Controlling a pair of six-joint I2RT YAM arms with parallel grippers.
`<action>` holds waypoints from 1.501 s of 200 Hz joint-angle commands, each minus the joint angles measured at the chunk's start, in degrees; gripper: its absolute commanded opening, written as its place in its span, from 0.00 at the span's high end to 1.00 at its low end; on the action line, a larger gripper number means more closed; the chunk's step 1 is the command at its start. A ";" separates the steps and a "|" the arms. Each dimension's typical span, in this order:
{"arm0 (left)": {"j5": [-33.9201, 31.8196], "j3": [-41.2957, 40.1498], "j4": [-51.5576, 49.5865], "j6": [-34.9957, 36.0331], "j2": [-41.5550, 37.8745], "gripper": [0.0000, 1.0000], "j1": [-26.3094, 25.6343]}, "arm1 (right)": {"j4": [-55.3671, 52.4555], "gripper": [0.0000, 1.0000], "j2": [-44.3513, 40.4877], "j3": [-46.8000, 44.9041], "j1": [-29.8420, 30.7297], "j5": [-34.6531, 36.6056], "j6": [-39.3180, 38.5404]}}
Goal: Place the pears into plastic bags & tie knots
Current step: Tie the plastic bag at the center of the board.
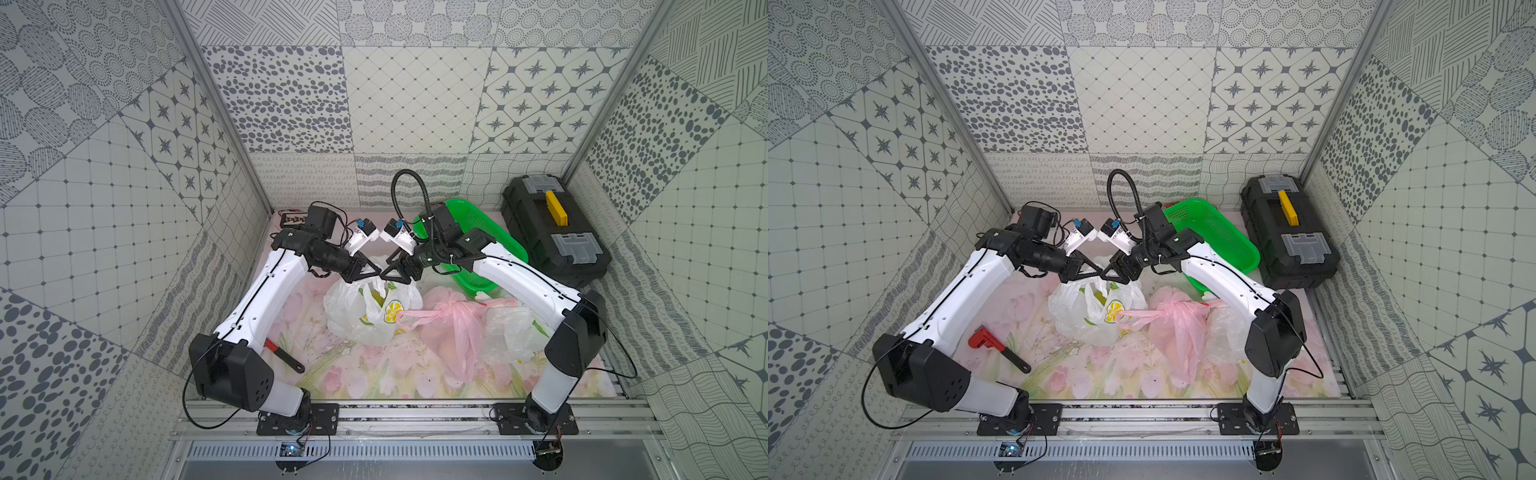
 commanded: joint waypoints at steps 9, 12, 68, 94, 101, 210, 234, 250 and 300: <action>4.68 1.45 3.04 2.57 0.27 1.00 -0.21 | 0.40 0.32 0.08 -1.90 0.64 -2.17 0.49; 4.79 1.45 3.00 2.57 0.35 1.00 -0.18 | 0.61 0.32 0.21 -1.98 0.64 -2.08 0.58; 6.00 2.20 2.87 1.88 0.48 1.00 -0.24 | 4.32 0.36 1.92 -1.91 1.08 -0.03 2.81; 5.98 2.32 2.73 1.08 0.33 1.00 -0.23 | 3.66 0.57 2.47 -1.29 1.59 1.75 3.05; 6.09 2.36 2.86 0.80 0.09 1.00 -0.27 | 3.56 0.66 2.79 -1.35 1.61 3.08 3.10; 19.01 -13.93 18.42 -13.70 -10.37 0.54 3.42 | 55.87 1.00 -3.20 -21.19 3.06 21.72 13.00; 19.03 -17.60 24.29 -17.63 -14.16 0.53 1.13 | 70.29 1.00 -1.48 -21.84 3.39 19.27 17.90; 18.71 -19.06 25.73 -18.98 -15.62 0.53 0.32 | 76.63 1.00 1.14 -21.91 3.55 16.34 20.19; 15.79 -15.24 22.03 -22.54 -23.04 0.55 8.70 | 89.28 1.00 6.91 -27.21 3.49 15.52 19.27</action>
